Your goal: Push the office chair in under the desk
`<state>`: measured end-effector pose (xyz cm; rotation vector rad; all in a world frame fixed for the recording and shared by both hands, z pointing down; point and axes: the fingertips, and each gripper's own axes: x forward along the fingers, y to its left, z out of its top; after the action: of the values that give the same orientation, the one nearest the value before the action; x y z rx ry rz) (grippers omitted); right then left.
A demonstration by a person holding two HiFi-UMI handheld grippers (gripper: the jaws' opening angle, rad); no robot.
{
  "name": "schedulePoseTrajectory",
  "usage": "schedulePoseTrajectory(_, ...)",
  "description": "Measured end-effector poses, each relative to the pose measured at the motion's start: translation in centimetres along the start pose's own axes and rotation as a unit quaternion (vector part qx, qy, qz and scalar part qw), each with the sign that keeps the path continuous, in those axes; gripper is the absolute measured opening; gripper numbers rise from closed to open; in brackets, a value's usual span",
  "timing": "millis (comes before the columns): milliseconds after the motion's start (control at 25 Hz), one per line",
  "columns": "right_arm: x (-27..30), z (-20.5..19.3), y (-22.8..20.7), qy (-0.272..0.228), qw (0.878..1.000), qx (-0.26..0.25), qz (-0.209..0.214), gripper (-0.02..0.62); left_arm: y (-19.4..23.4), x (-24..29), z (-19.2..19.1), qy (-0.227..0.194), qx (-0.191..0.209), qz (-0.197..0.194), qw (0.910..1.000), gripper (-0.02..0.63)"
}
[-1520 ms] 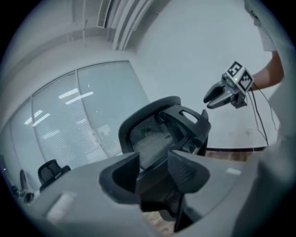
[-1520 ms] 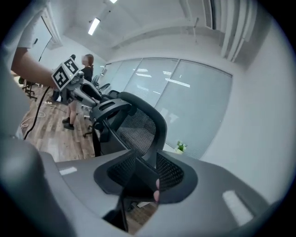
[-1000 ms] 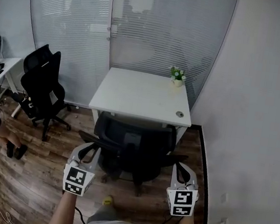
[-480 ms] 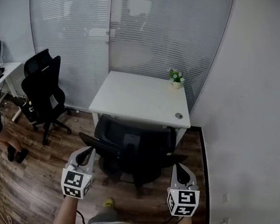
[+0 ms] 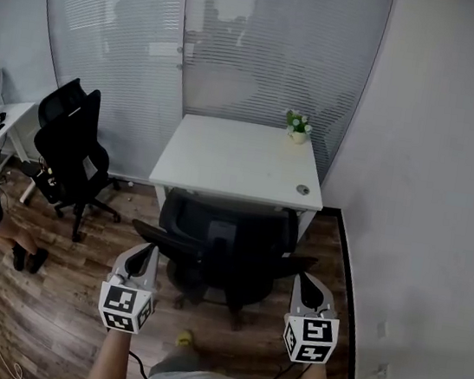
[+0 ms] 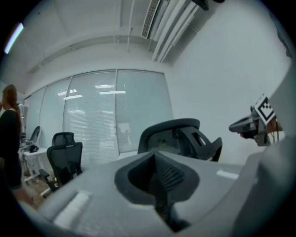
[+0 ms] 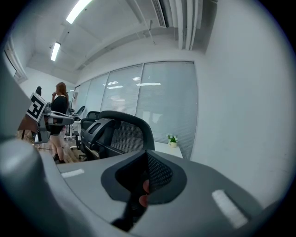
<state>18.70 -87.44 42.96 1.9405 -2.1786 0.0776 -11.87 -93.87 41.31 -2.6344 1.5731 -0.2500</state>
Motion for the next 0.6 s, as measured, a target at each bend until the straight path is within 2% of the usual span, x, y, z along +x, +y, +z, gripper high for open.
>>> schedulePoseTrajectory(600, 0.37, 0.45, -0.15, -0.003, 1.0, -0.006, -0.002, 0.002, 0.26, 0.15, 0.37, -0.004, -0.003, 0.0, 1.0, -0.003)
